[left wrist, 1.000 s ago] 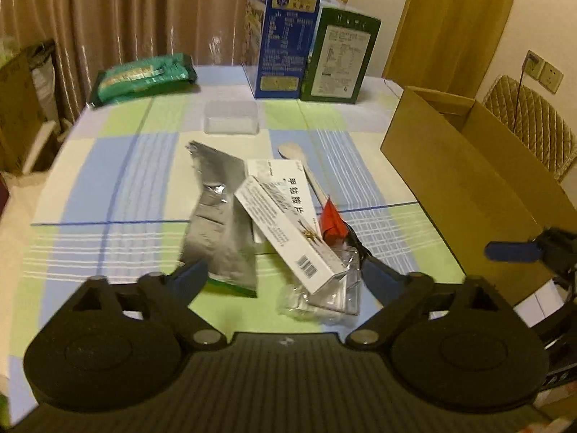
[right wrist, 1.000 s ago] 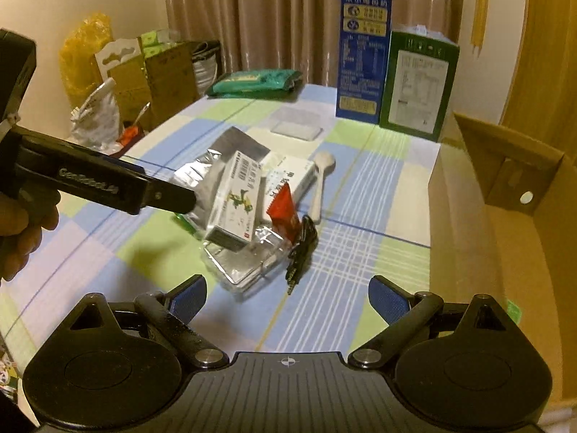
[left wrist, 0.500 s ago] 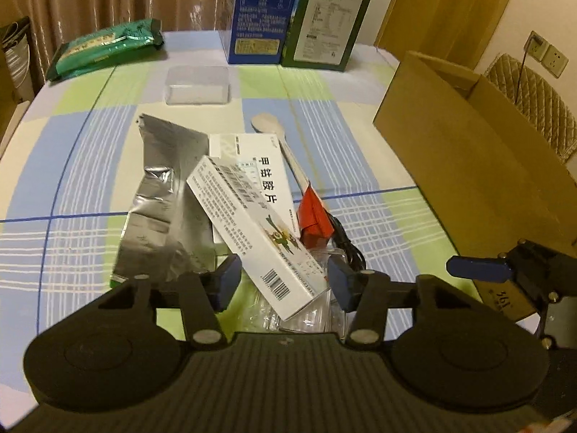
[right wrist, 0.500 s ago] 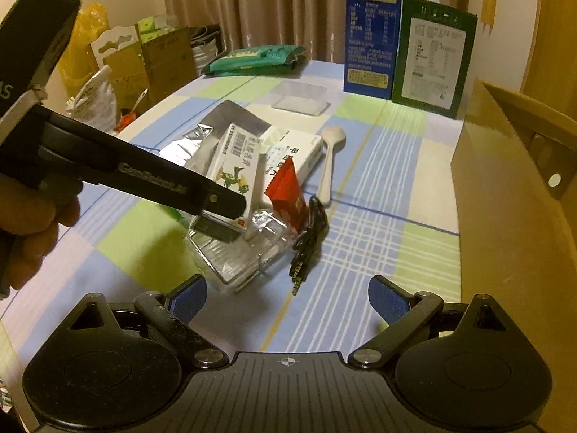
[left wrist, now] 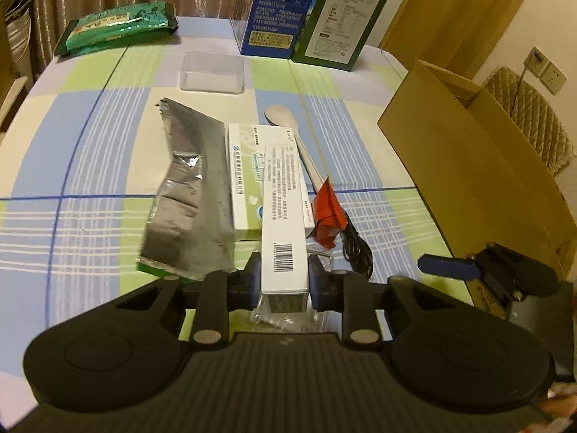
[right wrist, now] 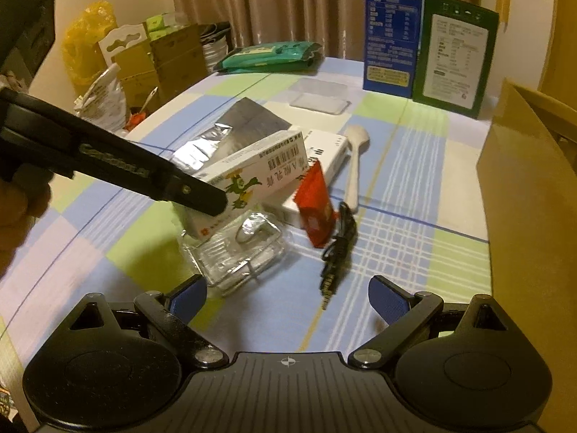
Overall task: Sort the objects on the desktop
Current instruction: 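Grasp the long white medicine box with the left tool, then grasp the clear plastic tray with the right tool while the left tool holds the white box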
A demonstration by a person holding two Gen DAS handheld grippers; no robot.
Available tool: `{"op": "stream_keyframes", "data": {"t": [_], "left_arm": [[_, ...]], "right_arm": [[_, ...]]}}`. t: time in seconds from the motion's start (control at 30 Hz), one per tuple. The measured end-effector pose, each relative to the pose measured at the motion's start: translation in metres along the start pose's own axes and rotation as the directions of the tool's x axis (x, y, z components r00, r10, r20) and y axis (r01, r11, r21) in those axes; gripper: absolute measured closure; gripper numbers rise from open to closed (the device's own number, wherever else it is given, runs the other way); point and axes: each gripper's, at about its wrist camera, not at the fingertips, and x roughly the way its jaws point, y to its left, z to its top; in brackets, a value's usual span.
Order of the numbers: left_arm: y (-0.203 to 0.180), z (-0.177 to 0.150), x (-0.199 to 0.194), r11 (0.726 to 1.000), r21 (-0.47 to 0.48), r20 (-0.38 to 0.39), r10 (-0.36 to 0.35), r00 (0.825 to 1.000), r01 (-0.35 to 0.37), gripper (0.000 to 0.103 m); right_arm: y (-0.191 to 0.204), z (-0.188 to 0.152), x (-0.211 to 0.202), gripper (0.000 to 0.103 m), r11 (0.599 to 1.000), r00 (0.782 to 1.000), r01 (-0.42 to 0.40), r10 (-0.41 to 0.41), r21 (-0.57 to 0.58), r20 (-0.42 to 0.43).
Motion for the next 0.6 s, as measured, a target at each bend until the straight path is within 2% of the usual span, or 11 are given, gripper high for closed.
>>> {"op": "stream_keyframes", "data": {"t": [0.23, 0.43, 0.6], "left_arm": [[0.025, -0.011, -0.019, 0.997, 0.063, -0.006, 0.045, 0.999, -0.044, 0.082], [0.018, -0.025, -0.009, 0.984, 0.175, -0.052, 0.027, 0.998, -0.017, 0.082], [0.008, -0.035, -0.008, 0.984, 0.174, -0.082, -0.023, 0.996, 0.037, 0.082]], "right_arm": [[0.009, 0.001, 0.006, 0.009, 1.0, 1.0, -0.016, 0.016, -0.017, -0.009], [0.012, 0.001, 0.012, 0.009, 1.0, 1.0, -0.007, 0.007, -0.01, -0.016], [0.008, -0.001, 0.007, 0.009, 1.0, 1.0, 0.008, -0.008, -0.01, -0.021]]}}
